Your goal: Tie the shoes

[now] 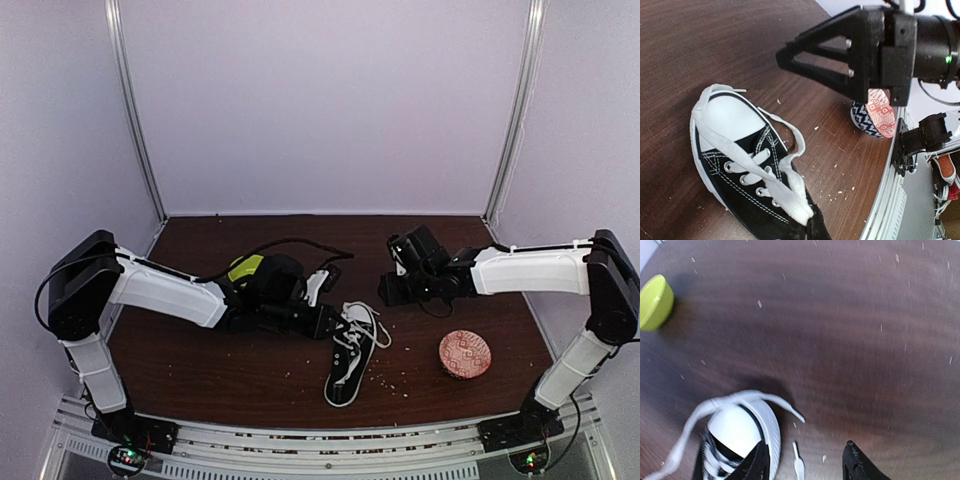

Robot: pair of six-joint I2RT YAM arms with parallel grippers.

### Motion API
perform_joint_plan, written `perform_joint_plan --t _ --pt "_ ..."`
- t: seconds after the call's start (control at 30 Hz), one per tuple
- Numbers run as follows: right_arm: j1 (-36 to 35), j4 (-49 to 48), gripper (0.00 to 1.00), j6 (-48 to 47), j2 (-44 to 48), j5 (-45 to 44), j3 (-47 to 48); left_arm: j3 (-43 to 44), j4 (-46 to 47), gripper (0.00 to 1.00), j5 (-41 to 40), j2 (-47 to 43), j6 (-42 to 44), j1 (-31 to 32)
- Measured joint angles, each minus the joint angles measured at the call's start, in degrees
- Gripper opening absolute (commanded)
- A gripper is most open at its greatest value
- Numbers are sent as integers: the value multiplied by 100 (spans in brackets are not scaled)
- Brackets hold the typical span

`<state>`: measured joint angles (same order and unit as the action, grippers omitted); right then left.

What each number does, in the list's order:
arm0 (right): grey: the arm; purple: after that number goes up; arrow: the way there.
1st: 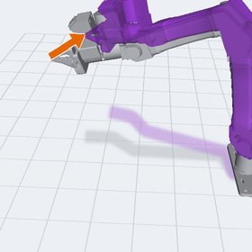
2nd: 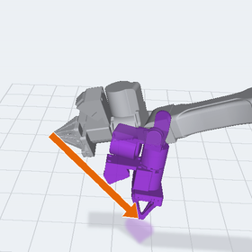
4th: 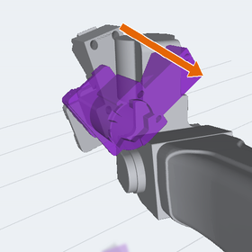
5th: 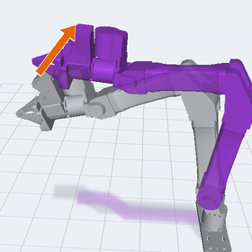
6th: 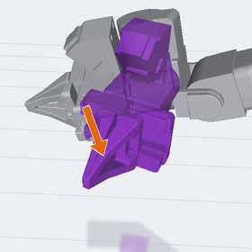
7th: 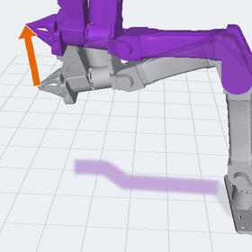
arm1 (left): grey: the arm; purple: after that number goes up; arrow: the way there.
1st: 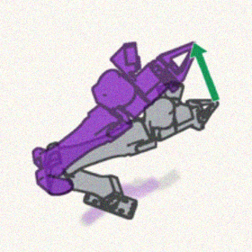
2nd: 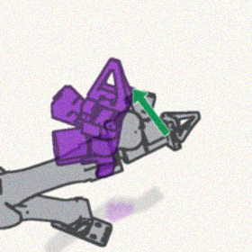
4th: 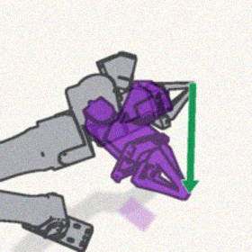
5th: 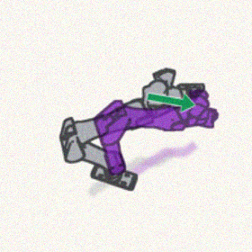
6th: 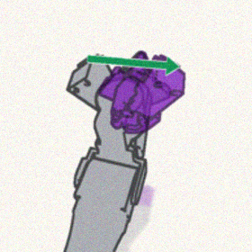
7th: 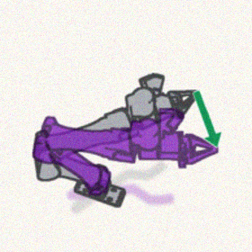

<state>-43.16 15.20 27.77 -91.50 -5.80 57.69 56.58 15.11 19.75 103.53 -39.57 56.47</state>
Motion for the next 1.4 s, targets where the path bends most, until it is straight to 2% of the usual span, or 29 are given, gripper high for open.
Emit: perform_joint_plan --t 0.2,0.57,0.63,0.73,0.97,1.07,1.17,1.3,1.4 --pt "-94 348 46 562 -28 184 -439 0 2 0 0 2 0 0" --pt "-459 540 35 1034 -763 225 -319 0 7 0 2 2 0 0" --pt "-503 566 27 1110 -822 144 -295 0 7 0 2 2 0 0" --pt "-540 562 2 1169 -866 72 -271 0 7 0 4 2 0 0" --pt "-570 651 0 1292 -833 -179 -267 2 7 0 0 2 0 0" --pt "-568 911 0 1266 -413 -380 -267 2 4 0 -7 2 0 0" --pt "-568 1025 0 1132 509 -564 -240 0 7 0 -33 2 -2 0" --pt "-656 629 0 732 1932 -525 -214 0 22 0 -68 2 -7 0" --pt "-1078 -4 0 374 2754 -225 -293 0 37 0 -74 2 -42 0"
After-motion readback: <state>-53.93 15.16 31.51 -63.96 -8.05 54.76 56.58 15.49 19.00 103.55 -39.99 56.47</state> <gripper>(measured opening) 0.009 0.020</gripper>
